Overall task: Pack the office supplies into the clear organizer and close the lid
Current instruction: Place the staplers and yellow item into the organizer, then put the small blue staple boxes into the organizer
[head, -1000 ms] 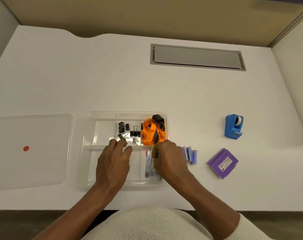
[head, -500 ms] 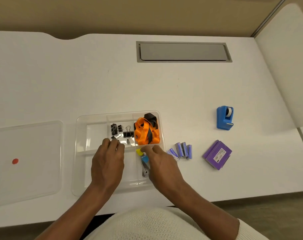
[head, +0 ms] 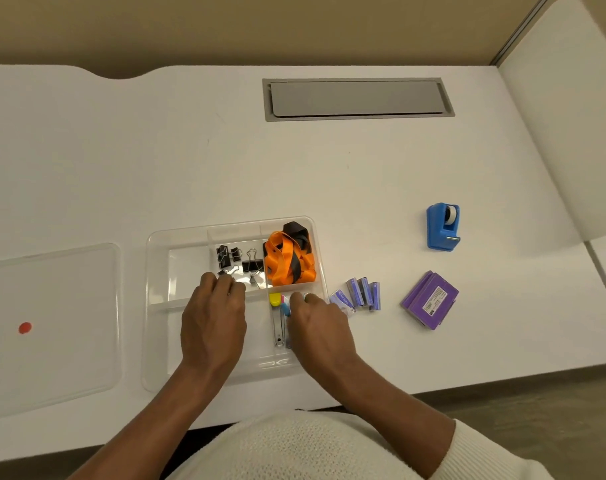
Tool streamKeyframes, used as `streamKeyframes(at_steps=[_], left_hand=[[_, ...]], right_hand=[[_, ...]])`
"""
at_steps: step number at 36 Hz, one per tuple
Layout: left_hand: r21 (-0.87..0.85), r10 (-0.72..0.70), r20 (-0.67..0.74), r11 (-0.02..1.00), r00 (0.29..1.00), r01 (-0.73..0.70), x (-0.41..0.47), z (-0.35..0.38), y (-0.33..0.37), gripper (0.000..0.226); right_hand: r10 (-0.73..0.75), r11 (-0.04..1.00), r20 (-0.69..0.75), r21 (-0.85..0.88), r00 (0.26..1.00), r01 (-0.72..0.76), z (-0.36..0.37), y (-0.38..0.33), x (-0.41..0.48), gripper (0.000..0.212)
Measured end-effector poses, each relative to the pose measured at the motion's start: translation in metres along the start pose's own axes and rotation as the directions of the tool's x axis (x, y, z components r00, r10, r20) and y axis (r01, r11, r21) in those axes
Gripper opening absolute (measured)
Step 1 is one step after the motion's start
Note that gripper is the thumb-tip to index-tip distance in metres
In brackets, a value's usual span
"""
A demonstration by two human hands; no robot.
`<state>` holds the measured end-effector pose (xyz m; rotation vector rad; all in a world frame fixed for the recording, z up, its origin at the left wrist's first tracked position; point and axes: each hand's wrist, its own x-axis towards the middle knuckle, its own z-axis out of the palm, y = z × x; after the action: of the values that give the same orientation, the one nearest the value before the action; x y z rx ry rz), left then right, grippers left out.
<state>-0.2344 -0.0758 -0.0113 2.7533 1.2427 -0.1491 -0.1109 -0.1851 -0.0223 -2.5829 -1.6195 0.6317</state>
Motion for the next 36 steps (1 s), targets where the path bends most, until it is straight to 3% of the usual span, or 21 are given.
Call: streamKeyframes(at_steps=[5, 8, 11, 15, 17, 19, 22, 25, 29, 36], left_hand=[[0.001, -0.002, -0.014, 1.0, 1.0, 0.002, 0.001, 0.001, 0.0, 0.027], [-0.004, -0.013, 0.012, 1.0, 1.0, 0.013, 0.001, -0.003, 0.004, 0.028], [-0.028, -0.033, 0.039, 0.999, 0.999, 0.034, 0.004, -0.012, 0.012, 0.03], [-0.062, -0.003, -0.018, 0.998, 1.0, 0.002, 0.009, -0.028, 0.034, 0.027], [-0.063, 0.081, -0.088, 0.994, 0.993, -0.087, 0.013, -0.035, 0.048, 0.022], [-0.016, 0.258, -0.149, 0.965, 0.955, -0.263, 0.017, -0.037, 0.065, 0.011], [-0.014, 0.401, -0.13, 0.914, 0.907, -0.406, 0.025, -0.031, 0.092, 0.022], [0.036, 0.477, -0.051, 0.879, 0.878, -0.475, 0.03, -0.022, 0.119, 0.029], [0.103, 0.454, 0.117, 0.879, 0.883, -0.465, 0.034, -0.007, 0.144, 0.048], [0.218, 0.368, 0.263, 0.878, 0.892, -0.426, 0.036, 0.022, 0.159, 0.048]], right_hand=[[0.041, 0.999, 0.028, 0.029, 0.999, -0.042, 0.001, 0.003, 0.003, 0.051], [0.058, 0.992, 0.048, 0.106, 0.997, -0.063, -0.009, 0.01, 0.002, 0.039], [0.108, 0.953, -0.06, 0.291, 0.992, -0.086, -0.023, 0.022, -0.004, 0.015], [0.26, 0.887, -0.265, 0.445, 0.929, -0.121, -0.041, 0.054, -0.016, 0.007], [0.332, 0.882, -0.331, 0.441, 0.883, -0.166, -0.044, 0.076, -0.016, 0.01], [0.409, 0.872, -0.338, 0.419, 0.847, -0.254, -0.042, 0.098, -0.015, 0.021], [0.487, 0.845, -0.227, 0.369, 0.844, -0.388, -0.035, 0.123, -0.01, 0.047], [0.482, 0.848, -0.135, 0.321, 0.866, -0.422, -0.029, 0.134, -0.003, 0.067], [0.417, 0.882, -0.066, 0.272, 0.906, -0.386, -0.02, 0.137, 0.004, 0.075], [0.343, 0.915, -0.041, 0.242, 0.938, -0.324, -0.016, 0.142, 0.016, 0.06]])
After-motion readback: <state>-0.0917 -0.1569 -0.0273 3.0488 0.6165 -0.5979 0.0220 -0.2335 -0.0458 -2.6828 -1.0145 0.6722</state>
